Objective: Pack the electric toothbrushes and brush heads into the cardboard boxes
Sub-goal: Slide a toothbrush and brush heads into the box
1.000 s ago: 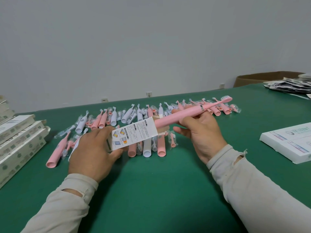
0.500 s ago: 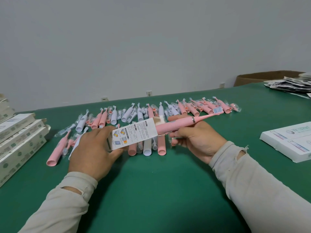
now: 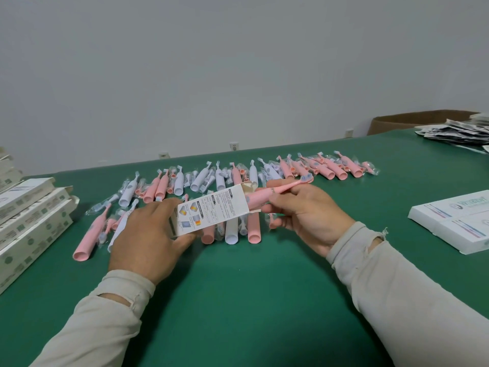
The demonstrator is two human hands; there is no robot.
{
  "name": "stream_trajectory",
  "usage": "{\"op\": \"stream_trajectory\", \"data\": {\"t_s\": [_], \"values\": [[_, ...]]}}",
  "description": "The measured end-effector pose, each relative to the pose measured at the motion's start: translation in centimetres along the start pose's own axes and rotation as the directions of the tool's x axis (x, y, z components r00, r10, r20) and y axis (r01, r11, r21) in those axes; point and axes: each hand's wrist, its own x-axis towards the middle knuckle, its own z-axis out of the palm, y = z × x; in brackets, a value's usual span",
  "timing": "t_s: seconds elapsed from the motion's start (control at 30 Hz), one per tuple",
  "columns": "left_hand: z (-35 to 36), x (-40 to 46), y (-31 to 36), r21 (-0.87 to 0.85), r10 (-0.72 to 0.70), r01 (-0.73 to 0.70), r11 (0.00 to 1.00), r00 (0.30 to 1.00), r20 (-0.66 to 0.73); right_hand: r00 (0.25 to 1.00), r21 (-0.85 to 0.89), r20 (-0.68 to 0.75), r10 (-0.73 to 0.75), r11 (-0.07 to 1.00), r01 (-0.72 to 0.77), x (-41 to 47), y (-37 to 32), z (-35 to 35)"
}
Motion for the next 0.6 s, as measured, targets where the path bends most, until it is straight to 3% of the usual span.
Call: {"op": "stream_trajectory", "data": {"t_s": [0.13, 0.33, 0.43, 0.53, 0.6], "values": [[-0.1, 0.2, -0.3, 0.017, -0.019, 0.019, 1.000, 1.000, 0.002, 0.981, 0.120, -0.185, -0.066, 0.989, 0.089, 0.4, -0.1, -0.4], [0.0, 0.2, -0.3, 0.031, -0.019, 0.019, 0.999, 1.000, 0.004, 0.918, 0.009, -0.321, -0.233, 0.969, 0.249, 0.7, 0.0, -0.6], [0.0, 0.2, -0.2, 0.017, -0.019, 0.018, 1.000, 1.000, 0.011, 0.913, -0.213, -0.260, -0.313, 0.941, 0.262, 0.6, 0.6, 0.0], [0.0, 0.1, -0.1, 0.020, -0.012, 0.012, 1.000, 1.000, -0.007, 0.956, -0.390, -0.113, -0.272, 0.897, 0.209, 0.3, 1.6, 0.6], [0.0, 0.1, -0.2, 0.026, -0.014, 0.014, 1.000, 1.000, -0.003, 0.962, -0.432, -0.087, -0.258, 0.880, 0.197, 0.3, 1.8, 0.6]]}}
